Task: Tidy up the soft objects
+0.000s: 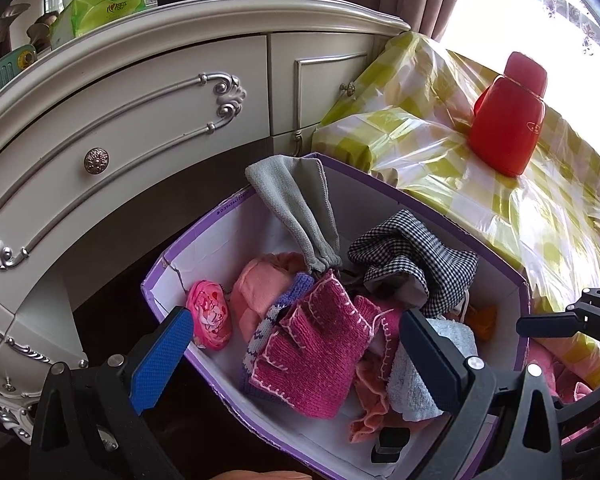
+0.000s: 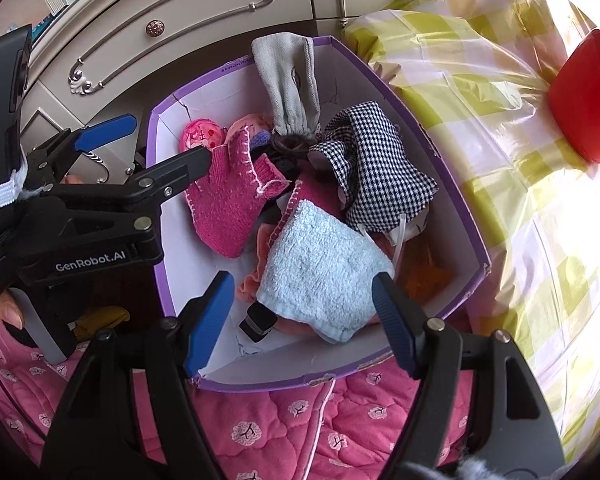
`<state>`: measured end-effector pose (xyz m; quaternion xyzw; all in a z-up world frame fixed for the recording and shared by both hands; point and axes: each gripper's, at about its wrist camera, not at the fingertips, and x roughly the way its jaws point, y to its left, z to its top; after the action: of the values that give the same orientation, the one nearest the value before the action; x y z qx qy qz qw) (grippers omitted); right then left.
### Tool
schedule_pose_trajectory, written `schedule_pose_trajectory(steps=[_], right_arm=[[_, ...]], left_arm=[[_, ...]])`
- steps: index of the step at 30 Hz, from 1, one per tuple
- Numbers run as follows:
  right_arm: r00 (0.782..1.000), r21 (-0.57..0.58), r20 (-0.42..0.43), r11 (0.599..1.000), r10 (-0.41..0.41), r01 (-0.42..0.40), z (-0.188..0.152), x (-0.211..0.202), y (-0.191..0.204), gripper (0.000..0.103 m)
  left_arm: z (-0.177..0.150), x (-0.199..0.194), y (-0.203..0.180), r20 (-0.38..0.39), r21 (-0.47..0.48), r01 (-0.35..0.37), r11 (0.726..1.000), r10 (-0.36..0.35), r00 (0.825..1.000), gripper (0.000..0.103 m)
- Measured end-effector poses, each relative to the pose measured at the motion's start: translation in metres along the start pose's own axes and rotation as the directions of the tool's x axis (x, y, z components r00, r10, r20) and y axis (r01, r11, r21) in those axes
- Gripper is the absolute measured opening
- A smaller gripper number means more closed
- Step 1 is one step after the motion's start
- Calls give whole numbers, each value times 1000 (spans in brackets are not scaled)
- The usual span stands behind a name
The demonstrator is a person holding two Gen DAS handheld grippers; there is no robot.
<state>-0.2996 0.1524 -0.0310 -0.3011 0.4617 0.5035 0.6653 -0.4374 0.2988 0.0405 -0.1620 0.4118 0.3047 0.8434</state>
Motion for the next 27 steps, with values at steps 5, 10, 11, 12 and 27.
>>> schedule_pose_trajectory(steps=[5,10,11,12,27], right_arm=[[1000,-4,-4,1000,1,-1,-1,1,0,74],[1000,-8,-7,1000,1,-1,-1,1,0,74],[1000,-8,-8,1000,1,-1,-1,1,0,74],[1000,-8,-8,1000,1,-1,-1,1,0,74],[1000,-6,-20,1000,4,-4,-6,6,2,74]], left_arm=[[-2,-1,-2,-2,-1,-3,1000,3,1000,103],[-2,1,-3,-10,1,-1,1000,1,1000,103],[-2,1,-3,-10,2,0,1000,0,1000,103],[-2,1,-3,-10,3,-1,1000,1,1000,103],[-5,3,-3,-26,-15,-10,1000,10,1000,103]])
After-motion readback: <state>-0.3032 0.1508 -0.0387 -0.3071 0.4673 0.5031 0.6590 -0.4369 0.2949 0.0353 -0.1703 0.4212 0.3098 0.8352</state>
